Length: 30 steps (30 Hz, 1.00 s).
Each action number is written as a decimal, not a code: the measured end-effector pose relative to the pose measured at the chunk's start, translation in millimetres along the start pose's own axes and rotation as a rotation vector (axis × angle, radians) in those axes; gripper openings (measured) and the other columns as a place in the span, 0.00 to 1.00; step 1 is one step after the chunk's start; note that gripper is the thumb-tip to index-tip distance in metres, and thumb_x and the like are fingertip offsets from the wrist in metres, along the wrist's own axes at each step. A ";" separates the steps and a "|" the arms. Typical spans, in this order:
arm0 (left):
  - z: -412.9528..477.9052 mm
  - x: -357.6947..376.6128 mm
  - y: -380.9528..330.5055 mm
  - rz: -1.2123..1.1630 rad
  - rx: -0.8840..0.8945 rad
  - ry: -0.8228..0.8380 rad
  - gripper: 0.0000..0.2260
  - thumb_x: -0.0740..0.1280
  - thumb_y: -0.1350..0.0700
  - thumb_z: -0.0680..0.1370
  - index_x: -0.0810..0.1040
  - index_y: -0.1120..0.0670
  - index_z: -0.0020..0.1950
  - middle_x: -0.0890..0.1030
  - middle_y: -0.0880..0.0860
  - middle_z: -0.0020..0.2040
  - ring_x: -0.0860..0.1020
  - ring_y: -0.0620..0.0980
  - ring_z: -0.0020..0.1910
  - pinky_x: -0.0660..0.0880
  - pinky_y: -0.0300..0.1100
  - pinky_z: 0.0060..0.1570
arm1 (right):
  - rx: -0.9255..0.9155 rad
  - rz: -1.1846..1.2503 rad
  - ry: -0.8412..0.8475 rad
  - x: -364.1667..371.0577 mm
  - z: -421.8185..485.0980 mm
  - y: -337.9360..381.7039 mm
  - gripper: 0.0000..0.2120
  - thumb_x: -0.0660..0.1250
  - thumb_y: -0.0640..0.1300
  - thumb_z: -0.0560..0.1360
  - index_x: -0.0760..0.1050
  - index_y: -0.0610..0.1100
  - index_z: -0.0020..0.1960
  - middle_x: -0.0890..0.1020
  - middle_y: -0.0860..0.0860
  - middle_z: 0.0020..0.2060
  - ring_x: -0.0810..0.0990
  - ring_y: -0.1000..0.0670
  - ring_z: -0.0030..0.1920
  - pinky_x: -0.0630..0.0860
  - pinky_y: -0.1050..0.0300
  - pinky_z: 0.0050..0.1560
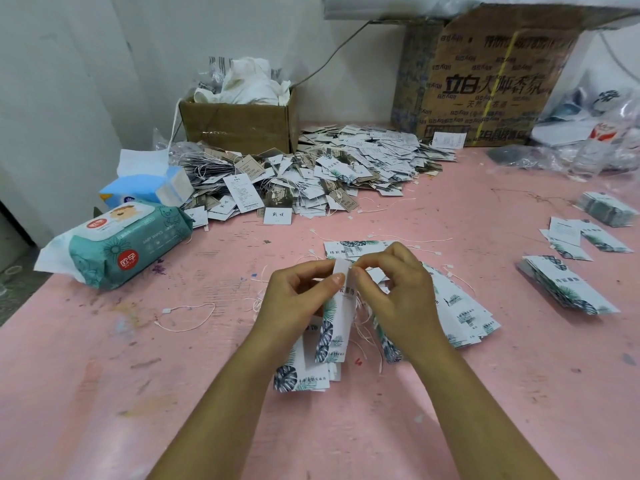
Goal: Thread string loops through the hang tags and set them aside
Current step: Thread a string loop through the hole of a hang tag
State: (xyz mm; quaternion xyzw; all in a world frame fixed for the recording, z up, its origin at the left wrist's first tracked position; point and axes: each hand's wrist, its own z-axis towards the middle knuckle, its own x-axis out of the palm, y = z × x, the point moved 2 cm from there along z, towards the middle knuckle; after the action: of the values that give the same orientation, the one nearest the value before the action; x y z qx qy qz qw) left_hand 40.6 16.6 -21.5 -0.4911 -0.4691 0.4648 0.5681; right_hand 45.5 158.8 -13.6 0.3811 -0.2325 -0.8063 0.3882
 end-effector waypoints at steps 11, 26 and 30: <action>3.5 -0.5 2.7 -0.041 -0.047 -0.025 0.09 0.68 0.58 0.73 0.82 0.55 0.53 0.82 0.62 0.47 0.78 0.58 0.45 0.75 0.59 0.51 | 0.024 0.034 0.021 1.8 -0.2 -3.2 0.07 0.65 0.45 0.71 0.80 0.44 0.43 0.70 0.59 0.34 0.71 0.62 0.37 0.62 0.70 0.35; 3.6 -1.2 3.1 -0.041 -0.027 -0.042 0.08 0.67 0.61 0.74 0.82 0.56 0.51 0.83 0.60 0.46 0.79 0.59 0.46 0.74 0.61 0.53 | 0.058 -0.001 -0.016 0.6 -1.3 -4.7 0.02 0.69 0.39 0.73 0.80 0.45 0.42 0.72 0.59 0.36 0.71 0.62 0.38 0.61 0.71 0.36; 3.9 -1.7 2.8 -0.071 -0.030 -0.070 0.11 0.67 0.60 0.74 0.81 0.58 0.55 0.83 0.60 0.50 0.79 0.63 0.53 0.75 0.62 0.55 | 0.056 -0.002 -0.006 1.1 -1.0 -4.4 0.03 0.70 0.39 0.72 0.80 0.45 0.42 0.72 0.59 0.35 0.71 0.61 0.37 0.61 0.70 0.35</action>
State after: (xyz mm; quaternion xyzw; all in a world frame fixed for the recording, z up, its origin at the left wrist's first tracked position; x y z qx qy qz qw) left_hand 36.3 15.6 -24.2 -0.4661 -0.5129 0.4538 0.5601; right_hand 43.9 160.4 -17.6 0.3894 -0.2557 -0.8010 0.3759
